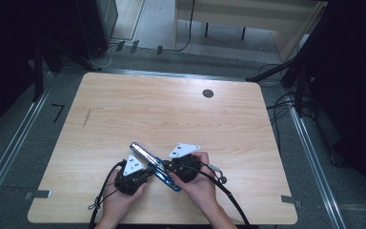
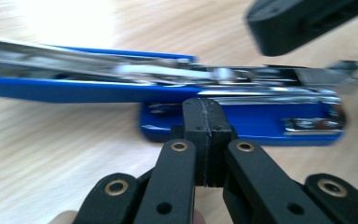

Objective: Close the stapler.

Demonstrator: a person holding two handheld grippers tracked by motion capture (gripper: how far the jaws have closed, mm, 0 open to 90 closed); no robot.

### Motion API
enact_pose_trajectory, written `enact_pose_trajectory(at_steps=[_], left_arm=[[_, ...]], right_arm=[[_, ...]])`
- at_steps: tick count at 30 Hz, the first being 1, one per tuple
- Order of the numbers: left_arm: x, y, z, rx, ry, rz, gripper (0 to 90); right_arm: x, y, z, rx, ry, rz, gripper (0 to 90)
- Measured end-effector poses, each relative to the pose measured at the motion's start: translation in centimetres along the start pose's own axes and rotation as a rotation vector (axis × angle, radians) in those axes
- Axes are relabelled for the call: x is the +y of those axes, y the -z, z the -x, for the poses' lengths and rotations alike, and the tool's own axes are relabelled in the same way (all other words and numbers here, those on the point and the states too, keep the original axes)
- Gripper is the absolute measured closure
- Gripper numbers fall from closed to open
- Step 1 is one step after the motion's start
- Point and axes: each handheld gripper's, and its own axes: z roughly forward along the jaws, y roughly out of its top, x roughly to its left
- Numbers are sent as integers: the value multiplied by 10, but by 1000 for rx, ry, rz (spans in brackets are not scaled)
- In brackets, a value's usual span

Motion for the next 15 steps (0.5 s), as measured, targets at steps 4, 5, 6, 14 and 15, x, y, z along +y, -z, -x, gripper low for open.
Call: enact_pose_trajectory(at_steps=[4,5,6,14,15], left_arm=[[1,4,-12,31,29,6,900],[1,3,-14,35,31,7,900],[1,3,-16,43,33,3,900],[0,0,-22,60,44,-10,900],[0,0,-22,70,47,-9,900]], right_arm=[[8,-6,-1,4,4,3,900],[10,-7,-2,4,3,0,900],[12,-9,-2,3,10,1,900],[24,-20,-3,4,11,-6,900],[25,-21,-3,3,20,-7,900]])
